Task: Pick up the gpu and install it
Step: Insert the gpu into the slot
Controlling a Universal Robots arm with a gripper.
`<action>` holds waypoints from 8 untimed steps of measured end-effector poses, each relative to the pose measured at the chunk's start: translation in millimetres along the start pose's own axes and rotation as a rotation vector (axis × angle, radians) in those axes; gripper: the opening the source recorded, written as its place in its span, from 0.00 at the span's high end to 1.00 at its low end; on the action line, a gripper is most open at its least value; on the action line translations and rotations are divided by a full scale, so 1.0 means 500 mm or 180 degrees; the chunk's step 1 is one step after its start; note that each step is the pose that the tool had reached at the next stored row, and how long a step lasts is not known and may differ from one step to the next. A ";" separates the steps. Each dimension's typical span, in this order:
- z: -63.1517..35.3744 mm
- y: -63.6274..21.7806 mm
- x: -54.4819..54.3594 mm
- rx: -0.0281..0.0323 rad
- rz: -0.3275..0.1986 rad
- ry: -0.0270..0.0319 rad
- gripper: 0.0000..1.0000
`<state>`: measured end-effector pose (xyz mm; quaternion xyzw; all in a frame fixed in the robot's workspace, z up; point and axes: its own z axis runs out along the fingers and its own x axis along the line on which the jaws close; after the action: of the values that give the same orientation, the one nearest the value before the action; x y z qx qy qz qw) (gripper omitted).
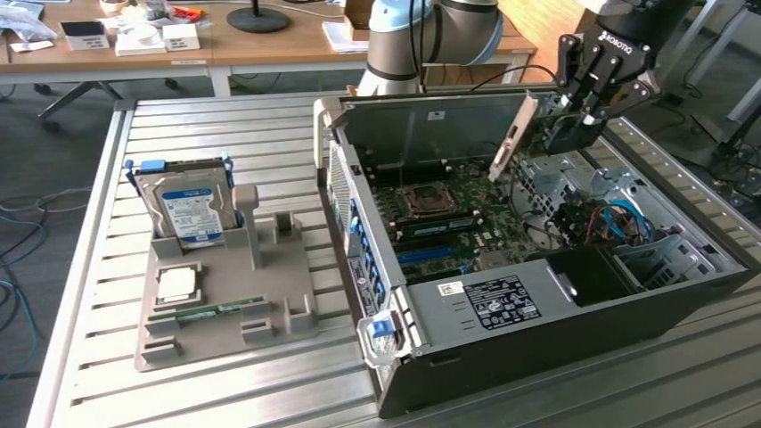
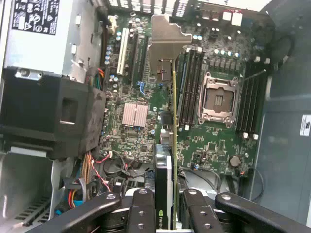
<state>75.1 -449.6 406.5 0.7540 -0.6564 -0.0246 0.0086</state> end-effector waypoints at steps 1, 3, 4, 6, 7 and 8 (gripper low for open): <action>0.000 0.000 0.000 0.0000 -0.0005 0.0000 0.73; 0.000 0.000 0.000 0.0000 -0.0005 0.0000 0.73; 0.000 0.000 0.000 0.0000 -0.0005 0.0000 0.73; 0.000 0.000 0.000 0.0000 -0.0005 0.0001 0.73; 0.000 0.000 0.000 0.0000 -0.0005 0.0000 0.73; 0.000 0.000 0.000 0.0000 -0.0005 0.0000 0.73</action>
<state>75.1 -449.5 406.5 0.7546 -0.6557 -0.0245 0.0086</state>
